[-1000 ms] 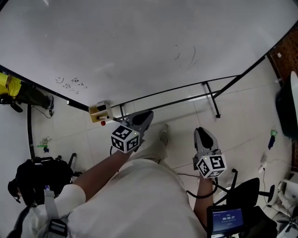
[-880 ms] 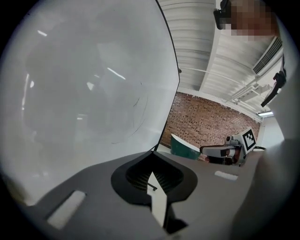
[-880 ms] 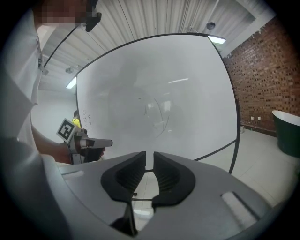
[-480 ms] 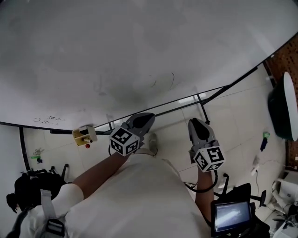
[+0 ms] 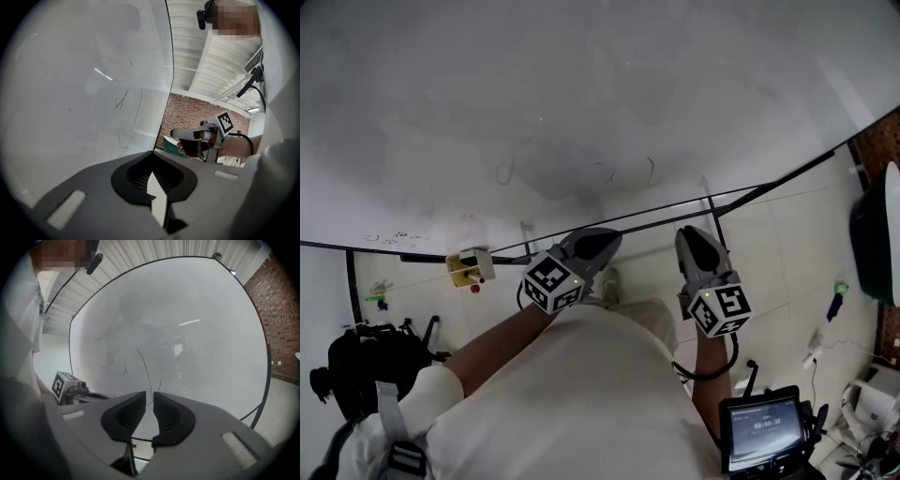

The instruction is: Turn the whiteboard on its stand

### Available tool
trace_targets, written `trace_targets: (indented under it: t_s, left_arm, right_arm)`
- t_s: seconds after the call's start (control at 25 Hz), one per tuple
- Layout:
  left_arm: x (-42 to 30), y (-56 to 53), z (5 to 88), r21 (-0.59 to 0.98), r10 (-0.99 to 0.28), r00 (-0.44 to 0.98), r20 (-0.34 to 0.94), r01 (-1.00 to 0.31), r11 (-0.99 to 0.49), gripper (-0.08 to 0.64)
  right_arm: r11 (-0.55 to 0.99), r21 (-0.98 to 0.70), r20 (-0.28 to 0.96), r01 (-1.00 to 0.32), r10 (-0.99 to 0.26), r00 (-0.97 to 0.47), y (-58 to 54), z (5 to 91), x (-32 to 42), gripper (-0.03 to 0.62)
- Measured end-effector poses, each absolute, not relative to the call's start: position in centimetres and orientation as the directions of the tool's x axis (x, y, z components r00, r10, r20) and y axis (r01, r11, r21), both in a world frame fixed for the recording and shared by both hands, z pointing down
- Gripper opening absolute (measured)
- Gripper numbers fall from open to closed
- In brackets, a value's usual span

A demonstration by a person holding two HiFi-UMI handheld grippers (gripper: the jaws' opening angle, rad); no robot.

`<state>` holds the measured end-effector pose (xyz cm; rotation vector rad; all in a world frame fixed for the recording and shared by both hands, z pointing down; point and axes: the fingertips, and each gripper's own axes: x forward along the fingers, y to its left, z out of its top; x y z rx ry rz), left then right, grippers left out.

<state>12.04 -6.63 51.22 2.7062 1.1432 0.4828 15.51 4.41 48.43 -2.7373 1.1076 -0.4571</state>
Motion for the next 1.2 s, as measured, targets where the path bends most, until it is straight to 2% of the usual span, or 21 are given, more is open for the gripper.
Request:
trace_targets:
  t_s: [0.52,0.6,0.68,1.0,1.2]
  left_arm:
    - [11.2,-3.2,47.1,0.246,0.545,0.822,0.164,0.501,-0.83,0.02]
    - [10.0,-1.5,47.1,0.251,0.515,0.841,0.166,0.469,-0.847,0.02]
    - [8.6,0.5,47.4,0.255,0.49,0.854,0.175,0.442,-0.86,0.02]
    - [1.7,6.9,48.2,0.269,0.354,0.912,0.209,0.295,-0.917,0.02]
    - [-3.0,8.5,48.4,0.277,0.264,0.936,0.232,0.197,-0.941,0.02]
  right_arm:
    - [-0.557,-0.273,0.188,-0.784,-0.83,0.524,7.1,46.4,13.2,0.055]
    - [-0.541,-0.28,0.183,-0.793,-0.841,0.509,9.3,45.9,12.1,0.055]
    - [-0.524,-0.301,0.168,-0.796,-0.851,0.497,12.1,45.4,11.0,0.005]
    - [-0.45,-0.399,0.126,-0.799,-0.89,0.438,20.6,46.3,5.9,0.006]
    - [-0.459,-0.364,0.125,-0.811,-0.886,0.446,24.4,46.7,2.7,0.022]
